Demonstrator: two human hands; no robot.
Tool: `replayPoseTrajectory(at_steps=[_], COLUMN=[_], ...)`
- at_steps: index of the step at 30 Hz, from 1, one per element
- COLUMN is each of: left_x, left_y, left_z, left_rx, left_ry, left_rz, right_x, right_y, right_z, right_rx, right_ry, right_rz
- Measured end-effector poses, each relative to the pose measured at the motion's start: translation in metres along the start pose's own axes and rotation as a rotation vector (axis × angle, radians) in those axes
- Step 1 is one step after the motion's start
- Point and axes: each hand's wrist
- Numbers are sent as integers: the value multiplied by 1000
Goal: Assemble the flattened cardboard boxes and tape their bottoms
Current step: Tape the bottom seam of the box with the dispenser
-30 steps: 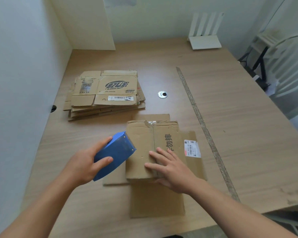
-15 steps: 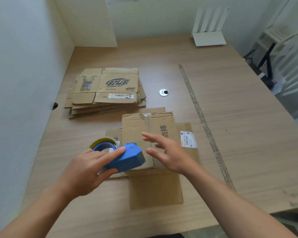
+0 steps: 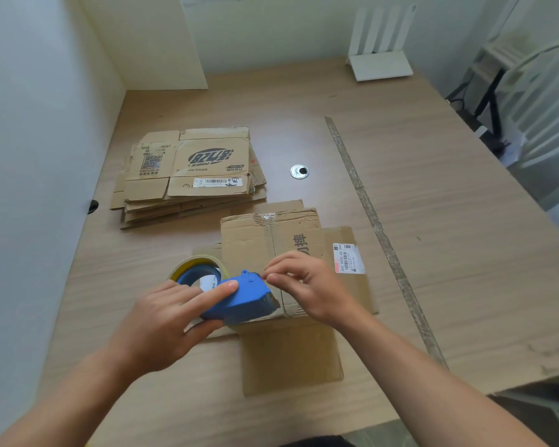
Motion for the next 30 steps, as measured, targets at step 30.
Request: replayPoseTrajectory(at_steps=[30], left_x=[-24], left_y=[4], left_z=[24], left_rx=[-362], left_ry=[621], left_rz=[702], right_x=[-24], right_y=[86], right_z=[-45], right_rx=[486], right_ry=[-164], right_rz=[-291])
Point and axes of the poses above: each hand's wrist, its own y-axis away from the middle knuckle, its own x-axis out of the palm, z = x × y, and after that the axes turned 8 degrees about z, right-handed
